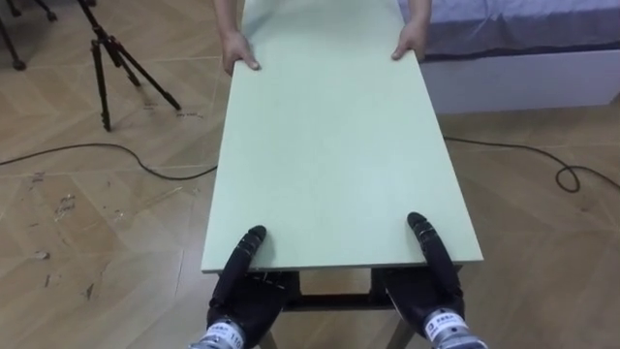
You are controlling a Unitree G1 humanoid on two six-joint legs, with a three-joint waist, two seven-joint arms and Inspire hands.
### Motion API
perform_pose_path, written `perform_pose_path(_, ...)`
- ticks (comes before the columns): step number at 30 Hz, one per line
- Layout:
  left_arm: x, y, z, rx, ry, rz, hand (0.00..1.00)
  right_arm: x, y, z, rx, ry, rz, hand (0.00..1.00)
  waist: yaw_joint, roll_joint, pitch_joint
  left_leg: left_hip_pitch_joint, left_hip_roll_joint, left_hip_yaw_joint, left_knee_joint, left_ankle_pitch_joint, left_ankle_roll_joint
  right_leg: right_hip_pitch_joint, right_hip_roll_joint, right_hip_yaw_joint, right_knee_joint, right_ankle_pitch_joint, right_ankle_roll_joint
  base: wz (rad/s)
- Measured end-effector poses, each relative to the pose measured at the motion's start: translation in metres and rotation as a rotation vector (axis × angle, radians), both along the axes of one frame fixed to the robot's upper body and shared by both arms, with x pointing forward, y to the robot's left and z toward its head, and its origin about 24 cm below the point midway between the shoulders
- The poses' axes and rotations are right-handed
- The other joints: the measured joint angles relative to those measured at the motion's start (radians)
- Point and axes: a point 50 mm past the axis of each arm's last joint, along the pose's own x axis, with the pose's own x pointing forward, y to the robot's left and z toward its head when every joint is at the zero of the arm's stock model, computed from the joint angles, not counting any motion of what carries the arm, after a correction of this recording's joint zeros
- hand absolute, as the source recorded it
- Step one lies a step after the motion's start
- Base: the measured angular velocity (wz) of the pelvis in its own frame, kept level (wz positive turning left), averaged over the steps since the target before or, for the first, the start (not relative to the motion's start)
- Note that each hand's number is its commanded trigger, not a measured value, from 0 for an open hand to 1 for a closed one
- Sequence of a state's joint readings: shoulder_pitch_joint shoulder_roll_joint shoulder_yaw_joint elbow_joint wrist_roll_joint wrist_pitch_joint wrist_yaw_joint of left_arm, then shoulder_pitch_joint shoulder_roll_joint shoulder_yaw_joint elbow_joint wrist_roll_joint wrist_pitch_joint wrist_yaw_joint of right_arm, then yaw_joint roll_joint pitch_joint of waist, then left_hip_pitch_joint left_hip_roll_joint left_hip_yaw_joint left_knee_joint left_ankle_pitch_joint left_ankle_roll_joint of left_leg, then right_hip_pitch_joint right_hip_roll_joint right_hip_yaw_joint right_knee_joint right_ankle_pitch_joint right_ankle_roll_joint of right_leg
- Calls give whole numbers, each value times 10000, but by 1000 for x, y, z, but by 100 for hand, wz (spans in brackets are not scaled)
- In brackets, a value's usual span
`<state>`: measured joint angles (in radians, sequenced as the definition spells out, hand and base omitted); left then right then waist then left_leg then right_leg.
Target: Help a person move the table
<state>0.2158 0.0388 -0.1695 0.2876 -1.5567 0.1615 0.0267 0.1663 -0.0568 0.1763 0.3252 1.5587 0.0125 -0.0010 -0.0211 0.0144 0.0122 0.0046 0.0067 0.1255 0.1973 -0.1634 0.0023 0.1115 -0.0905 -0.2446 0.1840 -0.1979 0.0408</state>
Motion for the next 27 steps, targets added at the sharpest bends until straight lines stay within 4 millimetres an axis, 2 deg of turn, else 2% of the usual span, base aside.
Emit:
perform_pose_path(5, -6, 1, 1, 178, -274, 143, 100, -4, 4, 2, -13, -263, 101, 100, 4, -51, 24, -13, -9, 58, -97, 0, 0, -106, 2, 228, 7, 0, 0, -4)
perform_pose_path(15, -9, 2, 9, 641, -1086, 321, 100, -8, 9, 10, 6, -988, 95, 100, 0, -243, 22, -7, -14, 56, -105, 0, 0, -100, 3, 228, 3, 0, 0, 0)
perform_pose_path(27, -14, 2, 7, 671, -1221, 283, 100, -13, 9, 7, -97, -970, 129, 100, 18, -231, 9, -143, 7, 49, 32, -2, 1, -134, 16, 248, 8, 0, 0, 0)
